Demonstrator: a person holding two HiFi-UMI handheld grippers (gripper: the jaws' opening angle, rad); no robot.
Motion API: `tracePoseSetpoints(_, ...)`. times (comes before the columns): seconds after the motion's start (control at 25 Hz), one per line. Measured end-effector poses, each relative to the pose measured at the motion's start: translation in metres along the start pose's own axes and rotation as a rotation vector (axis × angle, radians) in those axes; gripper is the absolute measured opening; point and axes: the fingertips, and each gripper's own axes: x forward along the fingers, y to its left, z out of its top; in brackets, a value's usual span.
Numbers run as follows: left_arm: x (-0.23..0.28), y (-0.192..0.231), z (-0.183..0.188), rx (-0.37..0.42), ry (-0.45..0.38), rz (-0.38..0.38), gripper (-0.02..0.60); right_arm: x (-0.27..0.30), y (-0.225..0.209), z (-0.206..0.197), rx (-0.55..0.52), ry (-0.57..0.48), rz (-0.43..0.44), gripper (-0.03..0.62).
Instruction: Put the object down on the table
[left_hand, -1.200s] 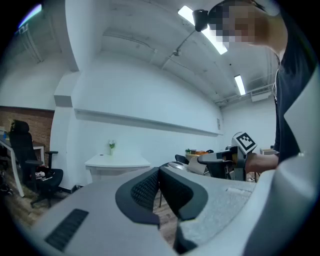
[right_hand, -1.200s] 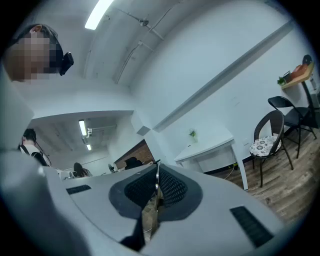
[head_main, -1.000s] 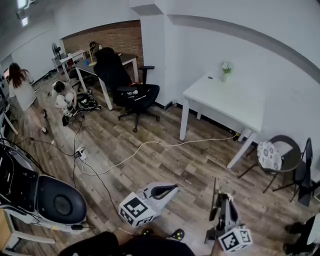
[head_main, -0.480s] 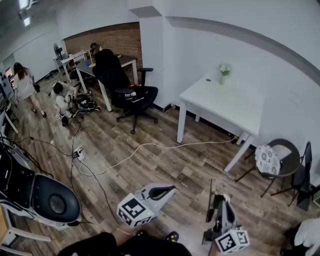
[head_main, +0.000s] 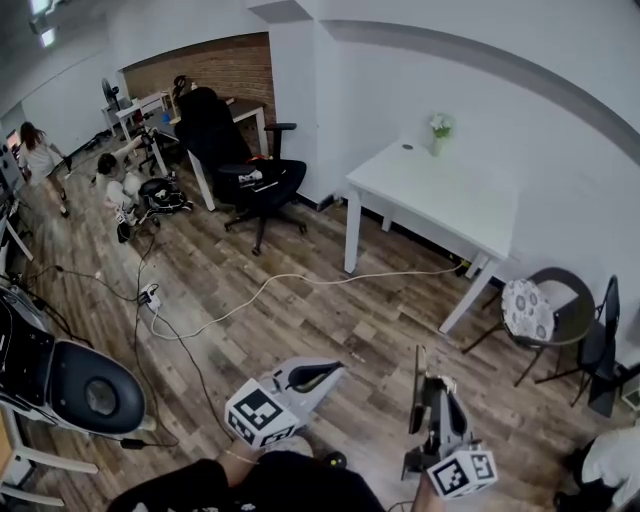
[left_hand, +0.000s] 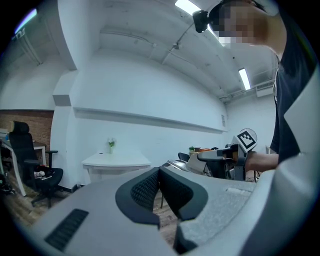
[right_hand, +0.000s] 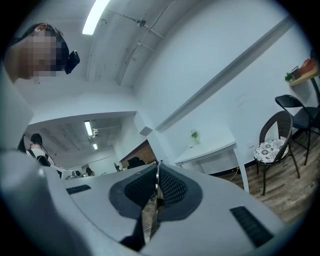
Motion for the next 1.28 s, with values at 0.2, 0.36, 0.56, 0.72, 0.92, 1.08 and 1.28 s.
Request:
tracePoseSetpoints(0.2,0.008,0.003,0.002,0.041,-0.007,0.005,-0.002,-0.001,-0.011,-0.002,-0.004,0.009,-0.007,0.014)
tracePoseSetpoints(0.36,0.016,0.008,0.002,0.003,-0.007,0.006,-0.002,0.006,-0.015,0.0,-0.003,0.013,-0.007,0.014)
tracePoseSetpoints(0.56,0.033,0.026,0.005,0.03,-0.014,-0.008,-0.002,0.018,-0.025,0.008,-0.015,0.016,-0.038,0.014)
tracePoseSetpoints(0.72,0.05,0.049,0.006,0.022,-0.022,-0.02,-0.002,0.044,-0.033,0.015,-0.026,0.011,-0.045,0.014)
tracePoseSetpoints(0.92,0.069,0.082,0.008,0.014,-0.022,-0.031,-0.002,0.082,-0.033,0.023,-0.022,0.003,-0.044,0.014)
tracePoseSetpoints(1.08,0.084,0.112,0.012,-0.002,-0.035,-0.044,-0.002,0.111,-0.038,0.024,-0.005,0.003,-0.046,0.014)
tracePoseSetpoints(1.28,0.103,0.152,0.018,-0.011,-0.047,-0.051,-0.002,0.151,-0.044,0.026,-0.003,0.004,-0.056,0.014)
